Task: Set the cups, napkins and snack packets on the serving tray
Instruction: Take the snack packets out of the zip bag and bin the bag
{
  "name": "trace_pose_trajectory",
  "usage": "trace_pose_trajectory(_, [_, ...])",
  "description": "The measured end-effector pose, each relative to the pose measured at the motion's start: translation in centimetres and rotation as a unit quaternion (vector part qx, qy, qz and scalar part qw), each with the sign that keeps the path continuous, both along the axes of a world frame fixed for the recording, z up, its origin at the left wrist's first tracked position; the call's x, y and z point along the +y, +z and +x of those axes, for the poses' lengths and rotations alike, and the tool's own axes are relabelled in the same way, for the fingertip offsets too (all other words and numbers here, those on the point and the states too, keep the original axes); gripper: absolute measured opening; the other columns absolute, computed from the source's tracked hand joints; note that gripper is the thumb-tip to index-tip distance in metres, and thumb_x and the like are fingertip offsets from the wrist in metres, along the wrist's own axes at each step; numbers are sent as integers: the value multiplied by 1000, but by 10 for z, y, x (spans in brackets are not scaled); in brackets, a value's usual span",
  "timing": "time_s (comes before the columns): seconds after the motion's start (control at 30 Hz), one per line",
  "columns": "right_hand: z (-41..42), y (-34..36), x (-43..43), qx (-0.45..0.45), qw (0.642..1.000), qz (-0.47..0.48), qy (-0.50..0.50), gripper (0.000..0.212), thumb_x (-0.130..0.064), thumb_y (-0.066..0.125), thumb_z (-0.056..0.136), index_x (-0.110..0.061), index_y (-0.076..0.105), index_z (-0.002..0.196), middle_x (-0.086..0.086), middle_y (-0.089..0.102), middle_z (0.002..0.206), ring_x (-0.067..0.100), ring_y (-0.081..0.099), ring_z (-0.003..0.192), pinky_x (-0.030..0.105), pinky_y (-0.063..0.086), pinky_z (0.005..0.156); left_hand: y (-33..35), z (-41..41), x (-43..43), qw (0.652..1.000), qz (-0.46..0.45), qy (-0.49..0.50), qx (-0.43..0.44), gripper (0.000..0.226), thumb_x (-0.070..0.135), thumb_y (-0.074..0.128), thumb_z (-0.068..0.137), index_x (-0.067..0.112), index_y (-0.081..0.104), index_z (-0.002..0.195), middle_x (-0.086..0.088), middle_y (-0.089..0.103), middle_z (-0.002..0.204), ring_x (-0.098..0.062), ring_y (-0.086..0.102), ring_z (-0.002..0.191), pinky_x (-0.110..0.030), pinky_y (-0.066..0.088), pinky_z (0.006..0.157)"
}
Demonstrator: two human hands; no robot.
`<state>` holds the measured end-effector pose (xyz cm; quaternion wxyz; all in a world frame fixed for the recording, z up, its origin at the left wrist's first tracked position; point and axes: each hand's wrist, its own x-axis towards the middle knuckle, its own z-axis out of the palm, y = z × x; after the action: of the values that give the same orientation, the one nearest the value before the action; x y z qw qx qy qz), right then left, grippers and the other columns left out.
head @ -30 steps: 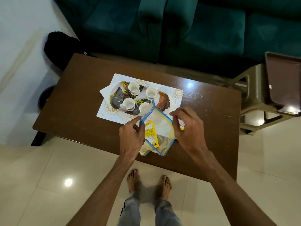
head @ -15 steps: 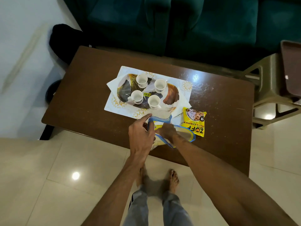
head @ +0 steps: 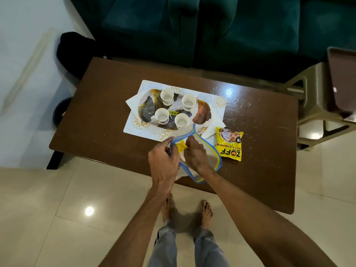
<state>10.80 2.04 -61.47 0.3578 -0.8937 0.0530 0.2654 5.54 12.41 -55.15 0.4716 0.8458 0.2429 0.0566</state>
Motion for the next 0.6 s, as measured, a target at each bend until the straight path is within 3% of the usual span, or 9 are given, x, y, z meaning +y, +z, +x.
trace_pose_trajectory(0.1, [-2, 28, -10, -103, 993, -30, 43, 32, -9, 50, 92, -15, 50, 124, 16, 68, 118, 45, 60, 106, 43, 45, 73, 1, 2, 1, 1000, 20, 8, 1, 34, 28, 58, 96, 13, 71, 123, -2, 74, 93, -15, 70, 69, -37, 62, 61])
trace_pose_trajectory(0.2, [-7, 58, -19, -189, 978, -23, 80, 34, -7, 55, 88, -16, 52, 121, 17, 72, 101, 44, 63, 93, 39, 41, 63, 3, 3, 1, 999, 53, 8, 0, 27, 20, 61, 97, 9, 73, 119, -3, 75, 97, -8, 68, 75, -11, 54, 64])
trace_pose_trajectory(0.37, [-18, 89, -39, -273, 960, 1, 58, 21, -12, 57, 95, -22, 59, 113, 10, 71, 78, 31, 63, 62, 36, 47, 52, 9, 8, -1, 998, 65, 8, 1, 31, 32, 54, 103, 8, 74, 107, -4, 73, 83, 0, 59, 62, -5, 43, 53])
trace_pose_trajectory(0.43, [-21, 101, -45, -312, 949, 44, 19, 18, -15, 59, 97, -19, 65, 113, 7, 73, 81, 23, 63, 62, 35, 48, 53, 9, 10, -2, 999, 48, 5, 5, 34, 35, 51, 104, 9, 74, 108, -4, 73, 83, -2, 62, 61, -8, 46, 51])
trace_pose_trajectory(0.5, [-25, 109, -44, -327, 940, 93, -12, 19, -16, 61, 95, -17, 71, 111, 3, 75, 88, 17, 65, 66, 33, 51, 57, 9, 11, -5, 1000, 13, 6, 9, 35, 35, 50, 103, 10, 74, 100, -2, 72, 78, -9, 67, 61, -22, 54, 54])
trace_pose_trajectory(0.6, [-30, 117, -38, -267, 945, 188, -31, 22, -18, 68, 92, -19, 75, 113, -9, 76, 101, 5, 67, 79, 22, 51, 69, 4, 12, -6, 998, -54, 33, 0, 29, 31, 56, 98, 11, 71, 82, 0, 70, 69, -16, 68, 62, -41, 57, 59])
